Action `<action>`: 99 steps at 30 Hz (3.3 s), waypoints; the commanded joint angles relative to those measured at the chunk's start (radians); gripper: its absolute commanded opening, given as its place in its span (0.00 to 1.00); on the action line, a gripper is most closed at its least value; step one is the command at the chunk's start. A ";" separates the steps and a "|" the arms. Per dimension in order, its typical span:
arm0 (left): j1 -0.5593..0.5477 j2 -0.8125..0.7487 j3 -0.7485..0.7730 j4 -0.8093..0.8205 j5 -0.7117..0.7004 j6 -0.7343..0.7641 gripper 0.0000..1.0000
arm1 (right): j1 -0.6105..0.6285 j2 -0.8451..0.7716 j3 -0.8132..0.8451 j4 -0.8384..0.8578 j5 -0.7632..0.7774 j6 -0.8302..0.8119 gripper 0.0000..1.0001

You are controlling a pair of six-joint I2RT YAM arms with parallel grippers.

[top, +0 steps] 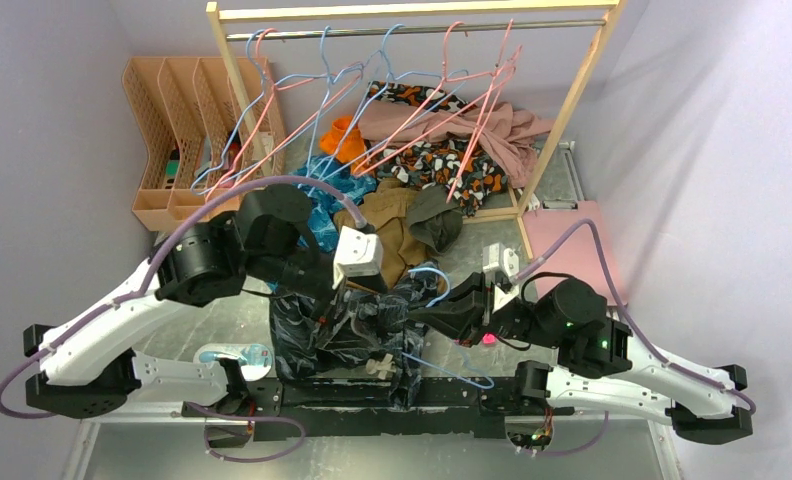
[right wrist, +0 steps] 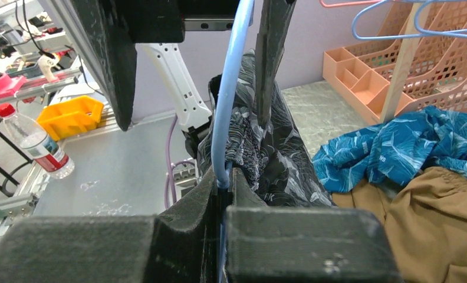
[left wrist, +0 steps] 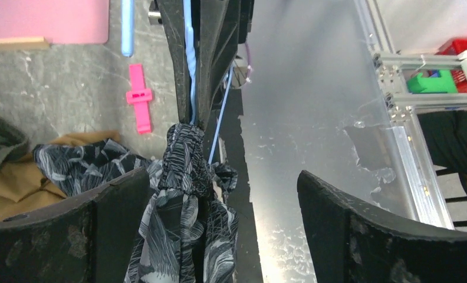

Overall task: Place the shorts on the hanger
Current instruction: Hang the shorts on the hanger.

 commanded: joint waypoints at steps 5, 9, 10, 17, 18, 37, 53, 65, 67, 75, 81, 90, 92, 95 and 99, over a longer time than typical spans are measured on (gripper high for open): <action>-0.036 0.022 -0.029 -0.075 -0.164 0.038 0.94 | 0.005 0.001 0.004 0.045 -0.018 -0.008 0.00; -0.036 0.003 -0.050 -0.061 -0.189 0.037 0.85 | 0.004 0.013 0.013 0.039 -0.030 -0.008 0.00; -0.036 -0.002 -0.052 -0.058 -0.193 0.036 0.82 | 0.003 0.015 0.015 0.039 -0.032 -0.007 0.00; -0.036 0.004 -0.106 -0.058 -0.174 0.026 0.65 | 0.004 0.042 0.021 0.058 -0.070 0.000 0.00; -0.036 0.006 -0.109 -0.061 -0.170 0.026 0.62 | 0.004 0.046 0.021 0.060 -0.075 0.001 0.00; -0.036 -0.117 -0.207 0.069 -0.215 -0.008 0.07 | 0.004 0.079 0.069 0.051 -0.087 0.053 0.41; -0.036 -0.138 -0.238 0.094 -0.223 -0.020 0.07 | 0.004 0.188 0.172 0.024 0.062 0.064 0.30; -0.036 -0.148 -0.211 0.202 -0.165 -0.064 0.15 | 0.003 0.164 0.093 0.213 0.014 0.092 0.00; -0.035 -0.142 -0.204 0.224 -0.151 -0.072 0.17 | 0.003 0.171 0.088 0.238 0.006 0.096 0.00; -0.036 -0.105 -0.173 0.258 -0.102 -0.094 0.24 | 0.004 0.178 0.072 0.289 0.004 0.106 0.00; -0.036 -0.091 -0.167 0.300 -0.086 -0.108 0.25 | 0.004 0.178 0.063 0.309 0.007 0.110 0.00; -0.036 -0.089 -0.232 0.314 -0.101 -0.125 0.32 | 0.003 0.162 0.040 0.342 0.013 0.118 0.00; -0.036 -0.097 -0.249 0.308 -0.104 -0.127 0.38 | 0.003 0.161 0.033 0.344 0.007 0.119 0.00; -0.036 -0.108 -0.268 0.299 -0.113 -0.125 0.48 | 0.004 0.160 0.031 0.348 -0.003 0.122 0.00; -0.036 -0.117 -0.278 0.285 -0.137 -0.125 0.63 | 0.005 0.163 0.028 0.357 -0.010 0.124 0.00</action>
